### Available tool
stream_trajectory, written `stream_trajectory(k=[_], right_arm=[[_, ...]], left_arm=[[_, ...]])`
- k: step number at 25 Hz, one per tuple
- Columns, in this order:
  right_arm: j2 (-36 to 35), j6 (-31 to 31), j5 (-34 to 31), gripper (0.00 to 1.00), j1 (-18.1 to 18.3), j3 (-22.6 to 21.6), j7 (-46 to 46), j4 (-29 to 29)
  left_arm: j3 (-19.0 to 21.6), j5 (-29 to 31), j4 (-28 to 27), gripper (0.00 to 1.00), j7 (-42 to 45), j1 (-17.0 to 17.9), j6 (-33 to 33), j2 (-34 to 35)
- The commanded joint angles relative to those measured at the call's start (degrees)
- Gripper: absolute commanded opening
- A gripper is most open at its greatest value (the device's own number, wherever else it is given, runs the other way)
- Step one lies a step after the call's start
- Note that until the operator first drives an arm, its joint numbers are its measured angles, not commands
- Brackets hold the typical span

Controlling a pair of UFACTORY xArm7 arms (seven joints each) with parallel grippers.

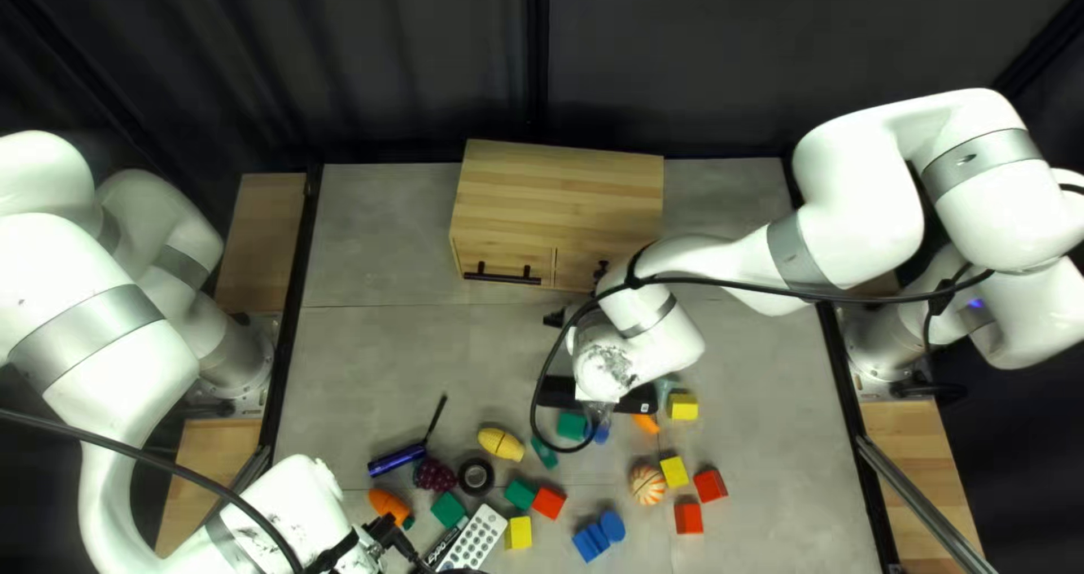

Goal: Open drawers and place objects into drawer and close

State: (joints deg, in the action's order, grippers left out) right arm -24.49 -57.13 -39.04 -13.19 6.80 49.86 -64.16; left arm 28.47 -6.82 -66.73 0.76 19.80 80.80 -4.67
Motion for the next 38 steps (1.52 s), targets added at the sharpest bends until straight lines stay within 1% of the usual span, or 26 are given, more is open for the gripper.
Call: stream_trajectory(k=[1, 11, 38], right_arm=[[-0.13, -0.1, 0.17, 1.0, 0.12, 0.1, -0.12, -0.26], [-0.05, 0.06, 0.54, 1.0, 0.19, 0.08, -0.55, 0.07], [-1.41, -0.98, 1.31, 1.0, 1.05, 0.67, -0.17, -1.55]], left_arm=[[0.0, 0.0, 0.0, 1.0, 0.0, 0.0, 0.0, 0.0], [0.0, 0.0, 0.0, 1.0, 0.0, 0.0, 0.0, 0.0], [0.0, 0.0, 0.0, 1.0, 0.0, 0.0, 0.0, 0.0]])
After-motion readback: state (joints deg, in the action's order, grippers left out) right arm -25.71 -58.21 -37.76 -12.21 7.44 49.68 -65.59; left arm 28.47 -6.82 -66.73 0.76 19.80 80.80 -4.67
